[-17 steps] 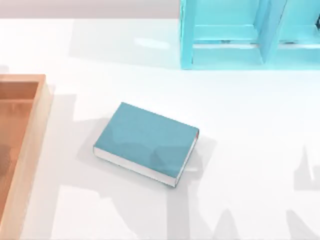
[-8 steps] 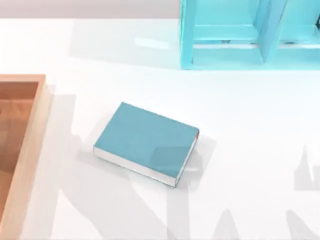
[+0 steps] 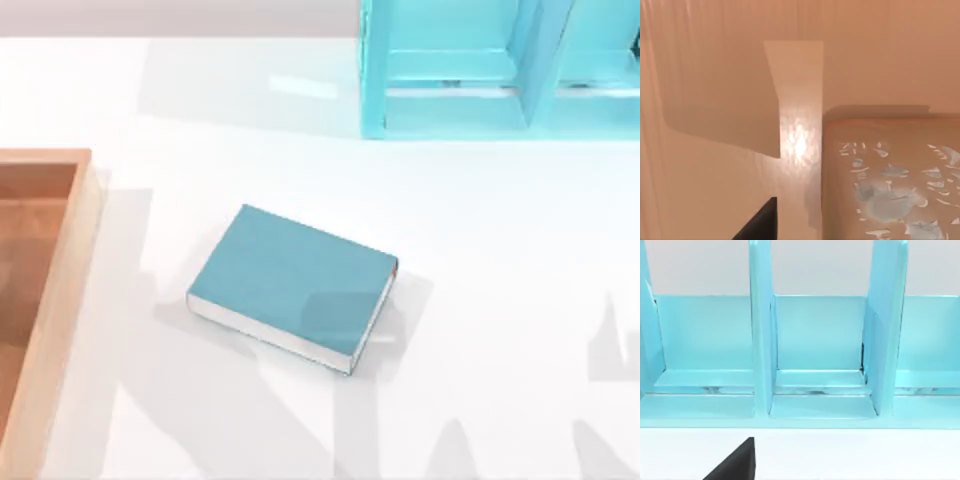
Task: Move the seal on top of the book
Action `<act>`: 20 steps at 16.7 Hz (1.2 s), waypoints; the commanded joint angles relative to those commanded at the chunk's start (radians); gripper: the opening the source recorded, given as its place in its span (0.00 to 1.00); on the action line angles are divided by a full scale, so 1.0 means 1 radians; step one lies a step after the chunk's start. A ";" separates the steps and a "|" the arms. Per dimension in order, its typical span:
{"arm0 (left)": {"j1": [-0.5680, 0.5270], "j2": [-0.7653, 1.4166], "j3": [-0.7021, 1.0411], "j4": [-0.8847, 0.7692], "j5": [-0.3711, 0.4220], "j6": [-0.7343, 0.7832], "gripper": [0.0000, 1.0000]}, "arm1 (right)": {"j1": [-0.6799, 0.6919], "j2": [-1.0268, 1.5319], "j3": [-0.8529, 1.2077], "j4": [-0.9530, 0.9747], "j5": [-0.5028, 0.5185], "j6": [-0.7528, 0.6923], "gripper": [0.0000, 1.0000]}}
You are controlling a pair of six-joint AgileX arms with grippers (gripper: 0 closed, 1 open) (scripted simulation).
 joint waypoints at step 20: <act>-0.001 -0.003 0.011 -0.012 0.002 -0.003 0.00 | 0.000 0.000 0.000 0.000 0.000 0.000 1.00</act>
